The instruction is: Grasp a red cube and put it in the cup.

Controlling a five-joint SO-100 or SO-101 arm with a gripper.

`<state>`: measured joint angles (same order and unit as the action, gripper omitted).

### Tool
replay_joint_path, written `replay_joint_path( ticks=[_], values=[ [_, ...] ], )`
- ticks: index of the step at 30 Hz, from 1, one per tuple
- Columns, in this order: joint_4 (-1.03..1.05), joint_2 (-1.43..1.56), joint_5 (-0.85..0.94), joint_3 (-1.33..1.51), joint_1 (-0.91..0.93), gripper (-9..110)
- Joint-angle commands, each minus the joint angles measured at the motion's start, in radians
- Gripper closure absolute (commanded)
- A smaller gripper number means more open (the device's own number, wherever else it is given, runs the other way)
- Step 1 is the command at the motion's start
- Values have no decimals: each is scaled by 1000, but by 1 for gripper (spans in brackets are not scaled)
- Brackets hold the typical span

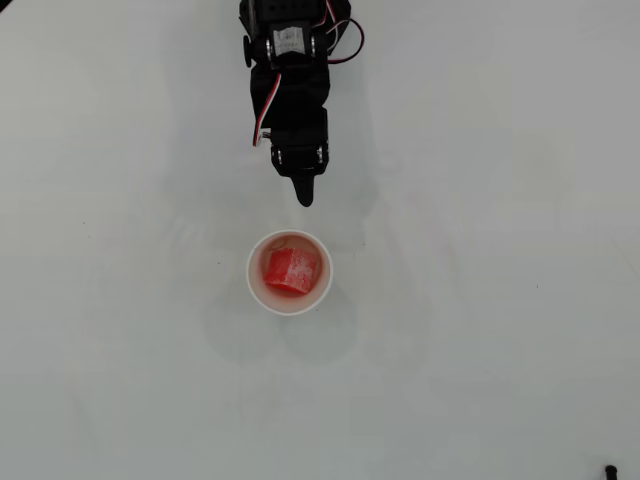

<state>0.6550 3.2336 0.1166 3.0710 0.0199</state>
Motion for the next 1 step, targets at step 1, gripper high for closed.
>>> replay_joint_path(
  ticks=[1],
  values=[
    [-28, 14, 2, 75, -8, 101]
  ],
)
